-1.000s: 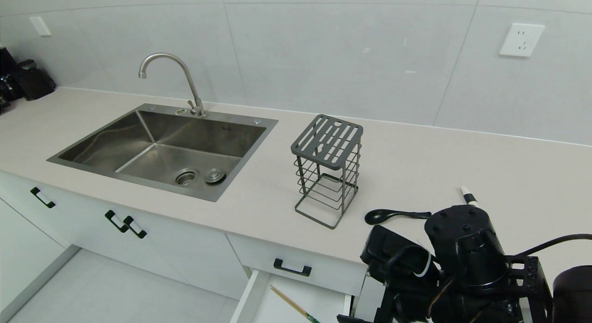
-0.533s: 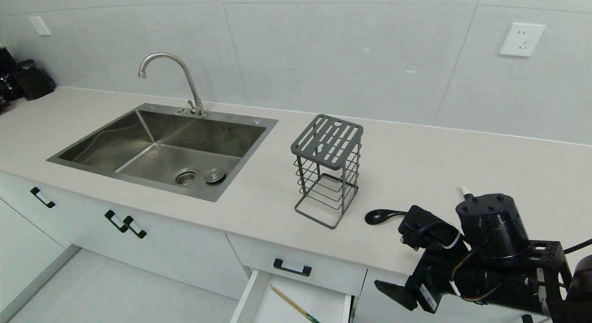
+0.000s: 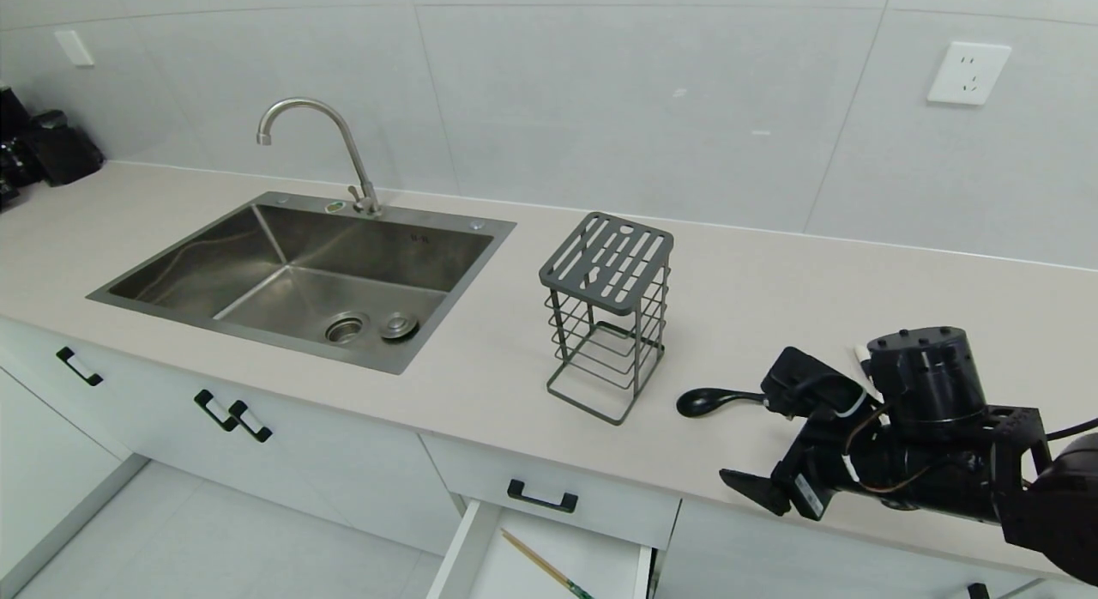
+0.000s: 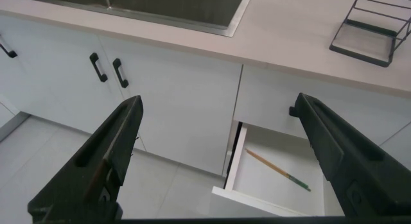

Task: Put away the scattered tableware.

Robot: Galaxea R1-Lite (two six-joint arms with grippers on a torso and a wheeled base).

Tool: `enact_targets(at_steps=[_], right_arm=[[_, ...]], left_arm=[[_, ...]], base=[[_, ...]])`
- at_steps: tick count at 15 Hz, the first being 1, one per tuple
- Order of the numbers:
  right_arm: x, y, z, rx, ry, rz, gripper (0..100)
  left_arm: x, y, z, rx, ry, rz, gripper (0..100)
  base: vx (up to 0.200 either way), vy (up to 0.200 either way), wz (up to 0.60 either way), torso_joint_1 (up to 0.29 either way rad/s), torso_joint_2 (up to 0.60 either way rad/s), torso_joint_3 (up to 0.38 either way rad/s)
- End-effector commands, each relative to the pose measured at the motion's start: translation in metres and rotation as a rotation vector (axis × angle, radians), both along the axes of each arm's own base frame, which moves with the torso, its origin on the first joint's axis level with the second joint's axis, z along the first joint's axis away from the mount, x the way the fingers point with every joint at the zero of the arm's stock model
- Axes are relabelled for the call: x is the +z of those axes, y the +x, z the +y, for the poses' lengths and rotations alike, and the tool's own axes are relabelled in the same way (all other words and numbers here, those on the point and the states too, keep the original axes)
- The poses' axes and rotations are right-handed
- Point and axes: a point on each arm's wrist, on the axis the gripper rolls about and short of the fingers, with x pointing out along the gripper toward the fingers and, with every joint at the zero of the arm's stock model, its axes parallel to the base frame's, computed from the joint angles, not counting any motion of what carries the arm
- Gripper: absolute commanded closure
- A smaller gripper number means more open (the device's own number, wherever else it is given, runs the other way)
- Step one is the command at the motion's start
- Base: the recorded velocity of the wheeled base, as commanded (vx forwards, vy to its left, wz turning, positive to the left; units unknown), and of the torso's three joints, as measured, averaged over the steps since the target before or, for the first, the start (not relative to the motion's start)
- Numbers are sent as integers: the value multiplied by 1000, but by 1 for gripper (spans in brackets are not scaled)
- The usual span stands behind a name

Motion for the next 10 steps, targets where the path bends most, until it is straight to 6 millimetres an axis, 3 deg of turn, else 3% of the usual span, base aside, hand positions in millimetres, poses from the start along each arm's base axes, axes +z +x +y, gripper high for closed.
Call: enact_targets(at_steps=[1, 4, 10], right_arm=[[-12, 16, -9, -37, -27, 23, 0], [-16, 33, -33, -46, 5, 40, 0], [-21, 68, -36, -17, 51, 27, 0]], left_arm=[[0, 0, 0, 1, -1, 0, 0], [0, 0, 0, 1, -1, 0, 0], [0, 0, 0, 1, -1, 0, 0]], base=[[0, 0, 0, 0, 0, 0], [0, 0, 0, 0, 0, 0], [0, 0, 0, 0, 0, 0]])
